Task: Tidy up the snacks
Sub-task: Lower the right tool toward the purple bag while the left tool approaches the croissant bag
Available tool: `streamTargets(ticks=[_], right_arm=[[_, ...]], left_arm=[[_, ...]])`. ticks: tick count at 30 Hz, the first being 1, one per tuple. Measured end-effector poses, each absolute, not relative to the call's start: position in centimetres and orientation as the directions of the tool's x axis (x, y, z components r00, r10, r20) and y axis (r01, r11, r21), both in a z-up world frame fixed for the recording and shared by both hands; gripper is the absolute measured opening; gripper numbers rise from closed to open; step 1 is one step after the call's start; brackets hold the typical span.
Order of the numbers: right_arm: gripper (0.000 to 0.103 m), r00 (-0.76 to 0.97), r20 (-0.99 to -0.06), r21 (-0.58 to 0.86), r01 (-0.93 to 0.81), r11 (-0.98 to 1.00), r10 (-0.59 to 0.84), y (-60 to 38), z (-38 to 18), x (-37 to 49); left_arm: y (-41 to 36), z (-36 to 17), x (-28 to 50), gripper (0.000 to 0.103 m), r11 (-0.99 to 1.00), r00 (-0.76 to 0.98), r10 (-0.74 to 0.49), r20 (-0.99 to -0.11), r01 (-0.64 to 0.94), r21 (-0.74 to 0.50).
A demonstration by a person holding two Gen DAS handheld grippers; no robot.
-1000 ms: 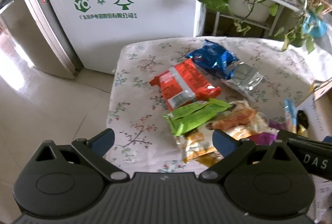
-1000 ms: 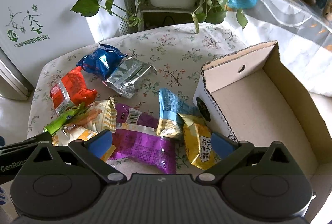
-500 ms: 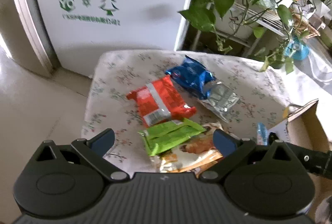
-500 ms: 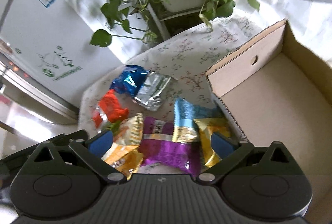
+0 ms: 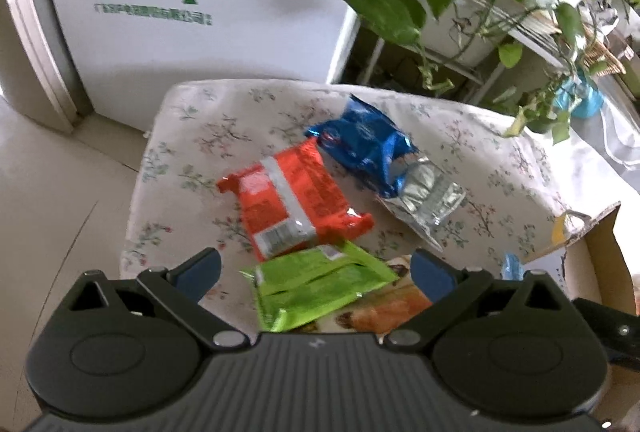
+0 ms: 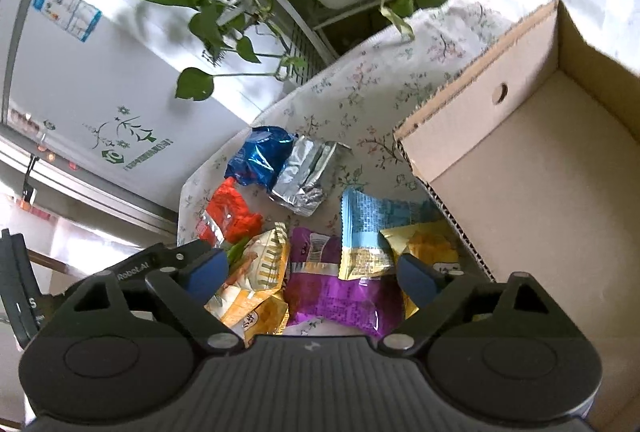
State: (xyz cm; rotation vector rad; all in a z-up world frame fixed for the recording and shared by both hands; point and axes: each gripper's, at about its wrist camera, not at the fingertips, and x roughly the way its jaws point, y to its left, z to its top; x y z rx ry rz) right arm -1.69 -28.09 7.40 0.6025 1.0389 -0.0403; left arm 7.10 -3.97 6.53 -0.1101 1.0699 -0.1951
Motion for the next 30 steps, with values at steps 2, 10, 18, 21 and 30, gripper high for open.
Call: streamTargets(ticks=[2,10,18,21,30], right_arm=[[0.090,0.511,-0.818,0.464,0.315,0.828,0.265,-28.2,6.8,-1.5],[0.090,0.516,-0.834,0.401,0.324,0.857,0.195,-28.3,5.7,-0.2],[0.090,0.535,-0.838,0.328,0.332,0.884,0.109,-27.9,4.0,2.0],[0.091,0.505,-0.854,0.321,0.331,0.887,0.121,-27.7,3.0,2.4],[0.095,0.388,-0.884,0.374,0.250,0.893,0.262,-25.5,3.0,1.0]], left_arm=[[-4.7,6.2,7.1,0.100,0.979,0.469,-0.204,-0.859,0.120,-0.167],[-5.8,4.3,8.0,0.100,0.987,0.463,-0.158,-0.872,0.110,-0.120],[-4.1,3.3,7.6,0.102,0.992,0.435,-0.116,-0.893,0.089,-0.085],[-3.7,3.1,7.1,0.102,0.993,0.408,-0.095,-0.908,0.104,-0.057],[-1.8,3.0,4.7,0.102,0.986,0.364,-0.068,-0.929,0.165,-0.007]])
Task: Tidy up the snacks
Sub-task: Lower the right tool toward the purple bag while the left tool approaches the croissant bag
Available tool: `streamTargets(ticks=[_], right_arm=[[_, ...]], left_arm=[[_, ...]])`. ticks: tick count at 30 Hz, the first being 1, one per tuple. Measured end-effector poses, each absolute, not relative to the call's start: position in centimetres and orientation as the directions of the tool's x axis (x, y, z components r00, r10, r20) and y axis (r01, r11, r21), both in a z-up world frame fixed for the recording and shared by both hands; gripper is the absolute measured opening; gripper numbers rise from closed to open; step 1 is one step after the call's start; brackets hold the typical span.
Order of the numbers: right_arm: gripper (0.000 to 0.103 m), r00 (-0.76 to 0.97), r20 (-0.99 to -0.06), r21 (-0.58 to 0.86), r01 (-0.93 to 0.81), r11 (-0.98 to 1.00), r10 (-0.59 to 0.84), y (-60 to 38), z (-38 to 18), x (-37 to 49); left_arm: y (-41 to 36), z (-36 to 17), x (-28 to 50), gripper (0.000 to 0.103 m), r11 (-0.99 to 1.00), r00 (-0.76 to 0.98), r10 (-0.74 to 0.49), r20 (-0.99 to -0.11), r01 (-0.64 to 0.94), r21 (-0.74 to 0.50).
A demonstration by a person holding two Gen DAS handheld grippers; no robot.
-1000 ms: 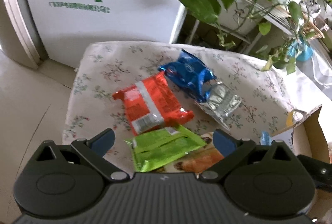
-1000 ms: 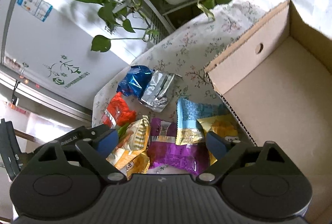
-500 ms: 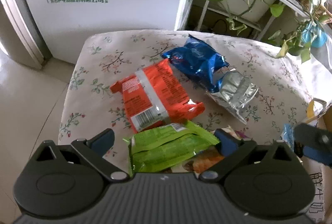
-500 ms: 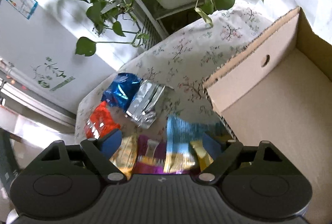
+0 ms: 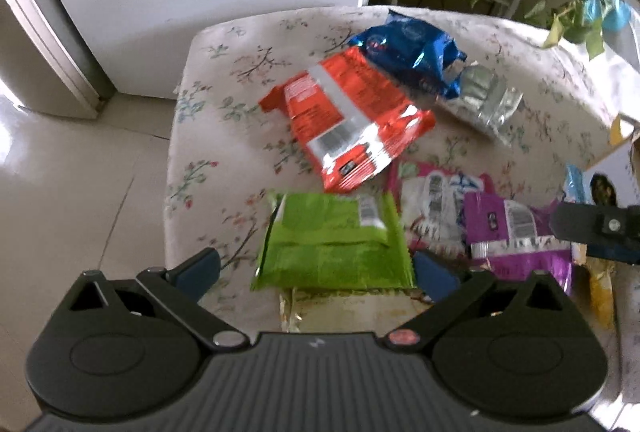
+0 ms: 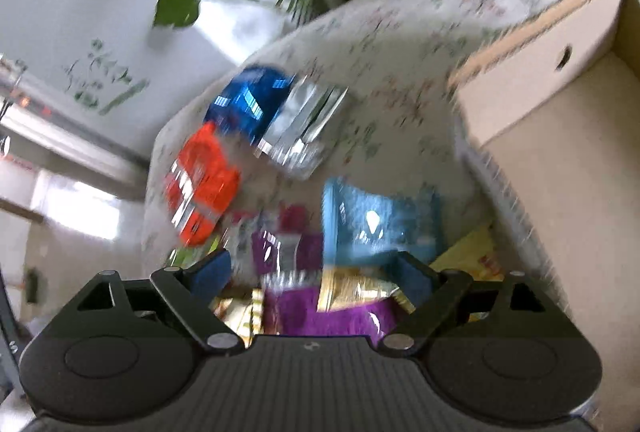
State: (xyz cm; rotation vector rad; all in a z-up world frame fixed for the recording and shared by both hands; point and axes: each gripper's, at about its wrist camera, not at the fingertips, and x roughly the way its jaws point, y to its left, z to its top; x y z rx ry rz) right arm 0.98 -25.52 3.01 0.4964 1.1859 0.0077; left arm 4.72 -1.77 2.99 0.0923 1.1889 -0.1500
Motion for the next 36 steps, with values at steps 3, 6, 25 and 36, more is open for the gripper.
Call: streamTargets(ticks=[3,6,25,36], right_arm=[[0.096,0.350,-0.874,0.436,0.252,0.864,0.338,-25.3,3.1,0.2],[0.096,0.314,-0.846,0.513,0.261,0.818,0.431,-25.0,3.2,-1.1],[0.095,0.366,-0.873,0.432,0.271,0.860,0.323,-24.9,4.2,-2.3],[0.095,0.395,-0.853,0.452,0.235,0.860,0.340,-24.0,3.6,0.6]], left_arm=[[-1.0,3.2,4.1,0.102,0.988,0.354,-0.070,-0.933,0.154,-0.016],[-0.1,3.5,3.2,0.102,0.988,0.338,-0.101,-0.936,0.142,-0.055],[-0.5,4.6,-2.3,0.101,0.945,0.360,-0.258,-0.896,0.285,-0.158],[-2.1,5.5,-2.7,0.101,0.874,0.477,-0.285,-0.832,0.486,-0.021]])
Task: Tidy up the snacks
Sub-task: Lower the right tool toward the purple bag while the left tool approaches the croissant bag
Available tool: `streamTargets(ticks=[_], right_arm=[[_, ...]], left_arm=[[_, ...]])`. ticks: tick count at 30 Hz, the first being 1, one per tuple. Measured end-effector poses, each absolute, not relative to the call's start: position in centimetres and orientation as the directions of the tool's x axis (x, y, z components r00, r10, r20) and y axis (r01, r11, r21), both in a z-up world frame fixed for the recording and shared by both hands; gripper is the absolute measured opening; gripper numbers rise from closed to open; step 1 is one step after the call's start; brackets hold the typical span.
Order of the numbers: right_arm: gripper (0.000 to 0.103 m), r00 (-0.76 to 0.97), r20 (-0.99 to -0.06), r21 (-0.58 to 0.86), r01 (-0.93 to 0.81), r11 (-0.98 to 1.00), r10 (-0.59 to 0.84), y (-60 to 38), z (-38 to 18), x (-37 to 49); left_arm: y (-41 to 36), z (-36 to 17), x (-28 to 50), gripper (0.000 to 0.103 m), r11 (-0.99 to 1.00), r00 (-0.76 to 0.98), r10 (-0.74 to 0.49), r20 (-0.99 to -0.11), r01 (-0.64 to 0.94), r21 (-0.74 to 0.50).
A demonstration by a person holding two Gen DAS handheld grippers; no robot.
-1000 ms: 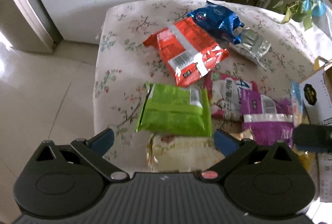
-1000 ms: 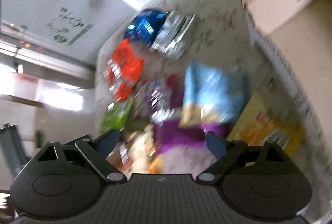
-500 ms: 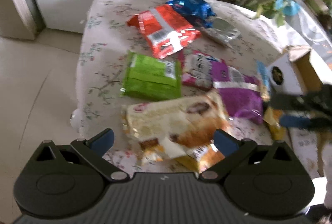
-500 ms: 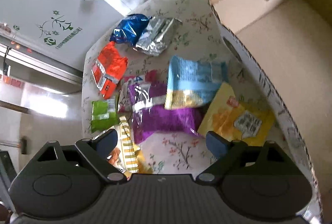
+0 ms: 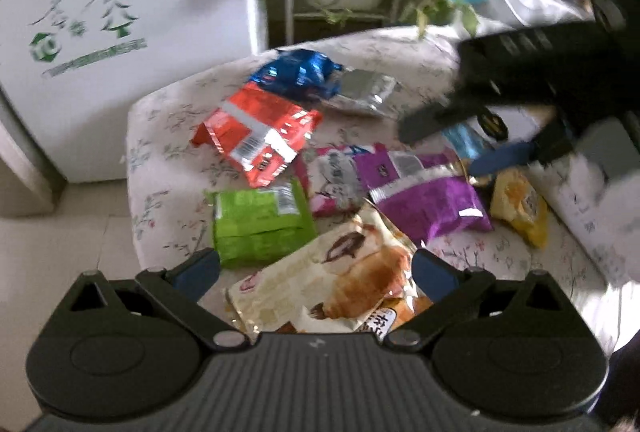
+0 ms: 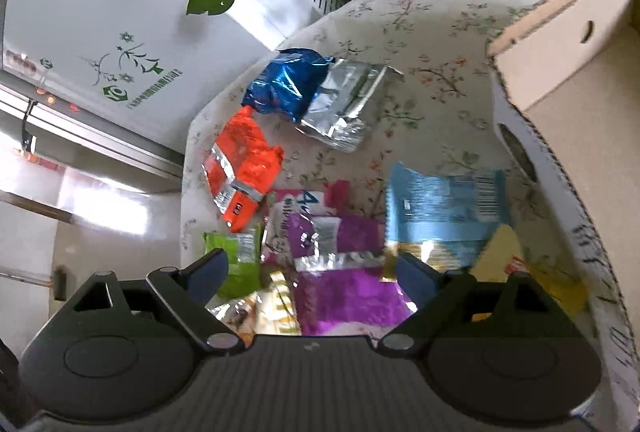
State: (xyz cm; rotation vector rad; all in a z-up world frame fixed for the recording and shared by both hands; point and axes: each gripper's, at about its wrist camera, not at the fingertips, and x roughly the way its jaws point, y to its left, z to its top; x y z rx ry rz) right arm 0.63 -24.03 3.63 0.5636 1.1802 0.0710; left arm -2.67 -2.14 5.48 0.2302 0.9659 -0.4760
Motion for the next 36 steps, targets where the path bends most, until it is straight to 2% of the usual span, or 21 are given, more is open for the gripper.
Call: streamTargets(ticks=[3,9,11,16,22,31,36], right_arm=[[0.096,0.384,-0.858,0.451,0.241,0.859,0.342,-23.9,3.2,1.3],[0.095,0.393,-0.891,0.367,0.326,0.871,0.228,-25.0,2.4,2.0],[0.095,0.404,-0.892,0.337,0.299,0.893,0.202,-24.9,2.9,2.0],[0.095,0.421,-0.859,0.372,0.124,0.920,0.290,-23.5,3.7,2.0],[0.096,0.399,-0.853,0.375,0.022,0.927,0.336,-22.2,2.7,2.5],[0.096,0.291,-0.878,0.406,0.032,0.914,0.380,-22.3,3.1,0.7],[0.097,0.343,-0.868,0.391,0.027,0.920,0.359,-23.2,3.2,0.8]], left_arm=[[-2.4,4.9,-2.7,0.101,0.859,0.468,-0.291,-0.834,0.512,-0.012],[-2.7,3.8,-3.0,0.101,0.826,0.456,-0.300,-0.838,0.563,0.010],[-2.8,3.4,-3.1,0.101,0.812,0.450,-0.303,-0.840,0.583,0.019],[-3.1,2.2,-3.1,0.101,0.797,0.452,-0.284,-0.846,0.601,0.053],[-1.9,2.1,-2.5,0.095,0.836,0.411,-0.300,-0.861,0.548,-0.030],[-0.3,2.7,-3.1,0.093,0.840,0.368,-0.330,-0.869,0.534,-0.093],[-0.2,3.2,-3.0,0.094,0.844,0.437,-0.302,-0.847,0.536,-0.025]])
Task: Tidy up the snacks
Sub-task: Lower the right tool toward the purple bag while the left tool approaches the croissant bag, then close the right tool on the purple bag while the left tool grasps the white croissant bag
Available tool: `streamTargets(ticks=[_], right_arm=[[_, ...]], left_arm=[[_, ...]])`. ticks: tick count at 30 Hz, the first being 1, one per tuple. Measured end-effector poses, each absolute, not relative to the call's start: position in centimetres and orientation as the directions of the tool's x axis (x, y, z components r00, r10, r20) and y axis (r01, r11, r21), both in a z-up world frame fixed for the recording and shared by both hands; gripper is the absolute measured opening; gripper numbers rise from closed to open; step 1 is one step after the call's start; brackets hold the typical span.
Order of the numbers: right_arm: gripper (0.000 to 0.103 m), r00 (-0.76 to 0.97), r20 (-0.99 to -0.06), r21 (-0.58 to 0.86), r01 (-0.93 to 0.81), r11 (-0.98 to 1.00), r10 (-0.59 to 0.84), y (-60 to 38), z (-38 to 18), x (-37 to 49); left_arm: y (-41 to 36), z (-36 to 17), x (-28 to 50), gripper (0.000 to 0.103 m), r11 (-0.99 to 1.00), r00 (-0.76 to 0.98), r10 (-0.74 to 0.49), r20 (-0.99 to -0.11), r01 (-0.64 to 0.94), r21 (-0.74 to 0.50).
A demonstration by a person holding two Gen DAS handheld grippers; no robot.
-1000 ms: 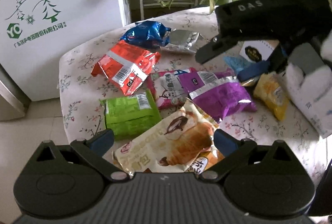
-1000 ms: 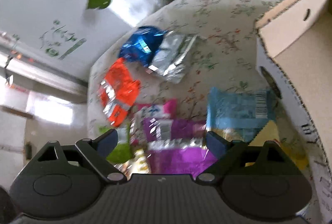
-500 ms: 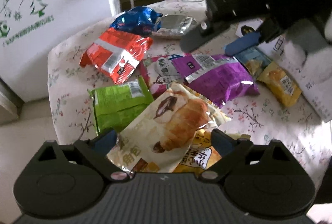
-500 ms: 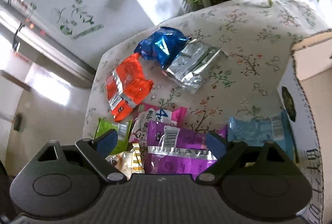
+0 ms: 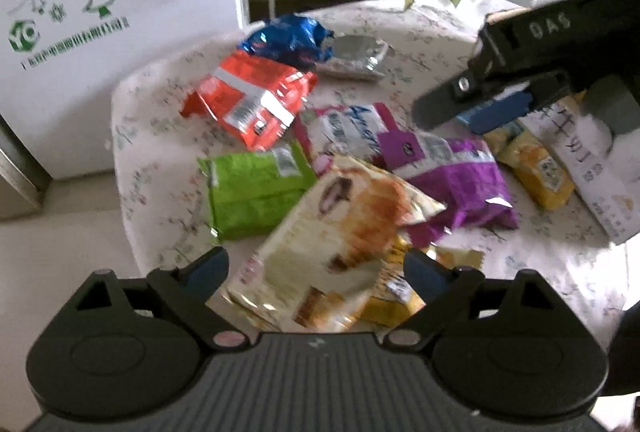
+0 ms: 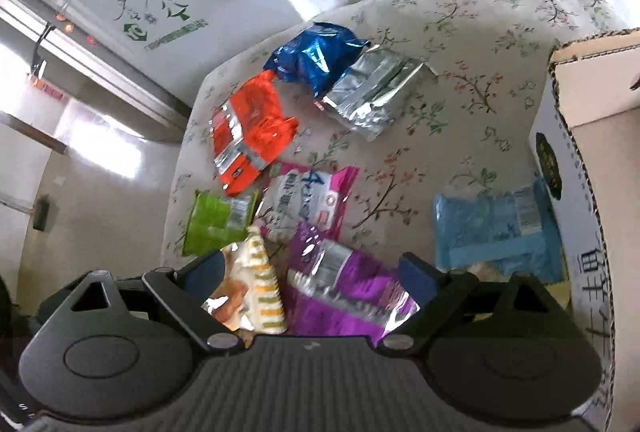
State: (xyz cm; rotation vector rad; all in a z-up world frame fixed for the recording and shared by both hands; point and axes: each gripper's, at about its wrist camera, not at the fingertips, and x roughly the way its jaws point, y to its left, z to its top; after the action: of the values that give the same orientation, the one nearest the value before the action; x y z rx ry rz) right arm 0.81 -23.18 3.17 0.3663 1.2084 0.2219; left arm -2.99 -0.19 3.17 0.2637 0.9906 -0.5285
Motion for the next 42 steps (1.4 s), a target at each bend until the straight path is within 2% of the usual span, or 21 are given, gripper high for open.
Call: streamTargets(ticks=[4,7,10,11,15,19,25,34,42], right_arm=[[0.097,0.337,-0.876,0.380,0.039,0.924,0.346,-23.2,1.9,1.1],[0.097,0.295,-0.876,0.418,0.069,0.906,0.381,-23.4,1.3,0.8],[0.097,0.268,-0.878,0.437,0.112,0.892,0.396,-23.8,1.3,-0.2],[0.097,0.260,-0.880,0.439,0.122,0.890,0.398,-23.9,1.3,-0.5],[0.097,0.231,-0.915,0.364,0.125,0.923,0.330,-23.7,2.0,-2.6],[0.097,0.258,-0.931,0.284,0.071,0.956,0.257,-23.0,3.1,-4.6],[0.097,0.284,-0.941,0.201,0.028,0.979,0.185,-22.1,3.0,-5.9],[0.096,0.285,-0.957,0.044,-0.036,0.998,0.052,-19.9,1.4,-5.4],[0.095,0.279,-0.960,-0.058,-0.078,0.995,-0.034,-18.5,-0.2,-5.1]], left_arm=[[-0.1,3.0,-2.3,0.094,0.851,0.459,-0.337,-0.822,0.521,-0.058],[-1.2,2.6,-2.5,0.094,0.835,0.466,-0.319,-0.825,0.549,-0.012],[-1.3,2.0,-2.5,0.091,0.844,0.446,-0.304,-0.842,0.535,-0.021],[-1.1,1.8,-2.3,0.086,0.858,0.428,-0.294,-0.855,0.513,-0.039],[0.3,1.3,-1.9,0.084,0.900,0.386,-0.289,-0.876,0.422,-0.111],[0.8,1.9,-2.0,0.084,0.914,0.414,-0.276,-0.868,0.392,-0.104],[0.2,2.6,-2.1,0.088,0.916,0.439,-0.276,-0.855,0.390,-0.096],[-1.4,0.7,-1.4,0.089,0.924,0.420,-0.197,-0.886,0.381,-0.024],[-2.0,-0.3,-1.0,0.102,0.931,0.418,-0.178,-0.891,0.365,-0.015]])
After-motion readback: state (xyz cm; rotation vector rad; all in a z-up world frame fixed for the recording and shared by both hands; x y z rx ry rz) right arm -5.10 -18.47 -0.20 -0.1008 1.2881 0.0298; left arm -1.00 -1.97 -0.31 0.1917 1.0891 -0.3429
